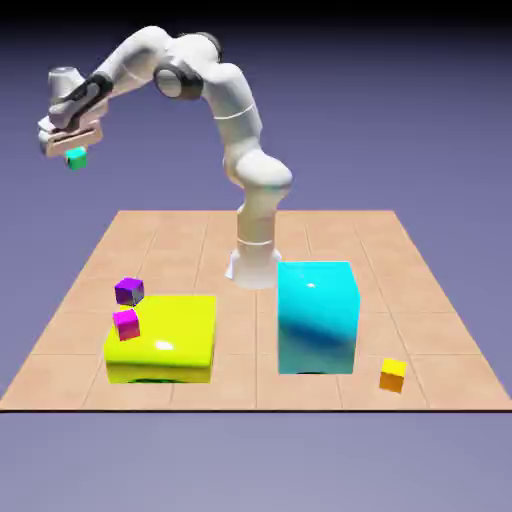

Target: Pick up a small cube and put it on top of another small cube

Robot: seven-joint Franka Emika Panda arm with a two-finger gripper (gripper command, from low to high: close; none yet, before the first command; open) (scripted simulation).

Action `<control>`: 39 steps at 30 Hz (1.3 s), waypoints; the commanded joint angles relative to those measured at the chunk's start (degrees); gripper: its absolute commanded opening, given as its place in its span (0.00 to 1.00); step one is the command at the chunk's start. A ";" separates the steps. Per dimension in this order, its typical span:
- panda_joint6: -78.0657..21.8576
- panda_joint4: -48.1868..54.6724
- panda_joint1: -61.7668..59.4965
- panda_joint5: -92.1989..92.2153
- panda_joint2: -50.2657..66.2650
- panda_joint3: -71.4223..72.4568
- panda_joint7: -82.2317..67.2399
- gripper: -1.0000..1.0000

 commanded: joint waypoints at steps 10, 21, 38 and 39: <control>2.07 -2.81 -18.21 0.74 6.86 -20.76 13.07 0.00; 4.33 -5.90 -38.25 1.36 14.40 -43.60 27.57 0.00; 7.81 -10.68 -69.20 2.31 26.06 -78.90 49.99 0.00; 8.02 -10.97 -71.02 2.37 26.75 -80.98 51.31 0.00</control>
